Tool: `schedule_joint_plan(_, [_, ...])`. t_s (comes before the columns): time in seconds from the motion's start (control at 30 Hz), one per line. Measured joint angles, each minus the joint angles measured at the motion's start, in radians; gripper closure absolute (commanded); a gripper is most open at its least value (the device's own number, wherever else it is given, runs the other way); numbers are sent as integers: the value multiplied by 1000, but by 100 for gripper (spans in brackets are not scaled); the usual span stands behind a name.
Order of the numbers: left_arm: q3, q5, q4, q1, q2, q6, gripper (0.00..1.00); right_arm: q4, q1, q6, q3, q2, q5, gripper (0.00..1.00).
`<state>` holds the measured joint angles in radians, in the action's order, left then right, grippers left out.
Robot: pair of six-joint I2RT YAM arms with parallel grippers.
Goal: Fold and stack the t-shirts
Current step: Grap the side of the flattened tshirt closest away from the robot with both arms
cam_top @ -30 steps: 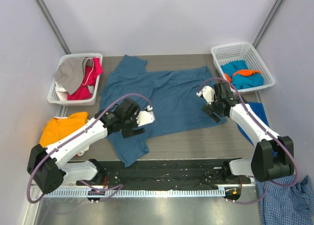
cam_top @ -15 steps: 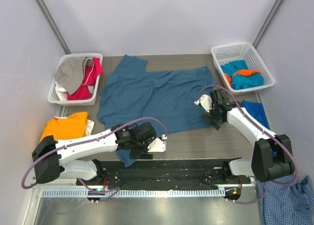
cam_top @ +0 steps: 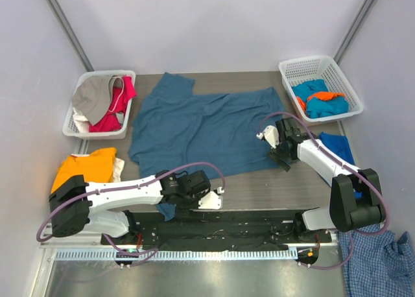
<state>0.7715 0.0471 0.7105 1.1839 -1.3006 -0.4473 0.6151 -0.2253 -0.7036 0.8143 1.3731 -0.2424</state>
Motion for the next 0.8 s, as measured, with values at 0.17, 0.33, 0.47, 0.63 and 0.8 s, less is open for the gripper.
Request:
schedule_joint_plan(0.17, [-1, -5, -31, 7, -15, 1, 21, -11, 0, 0, 0, 2, -5, 19])
schedule_joint_plan(0.33, [-21, -3, -59, 8, -30, 2, 34, -18, 0, 0, 0, 2, -8, 19])
schedule_joint_plan(0.47, [-51, 8, -80, 8, -40, 2, 58, -22, 0, -1, -2, 2, -10, 19])
schedule_joint_plan(0.63, [-75, 34, -100, 8, -66, -4, 95, -37, 0, -3, -17, 1, -13, 20])
schedule_joint_plan(0.8, [-81, 67, -114, 8, -71, -6, 100, -49, 0, -11, -53, 0, -21, 20])
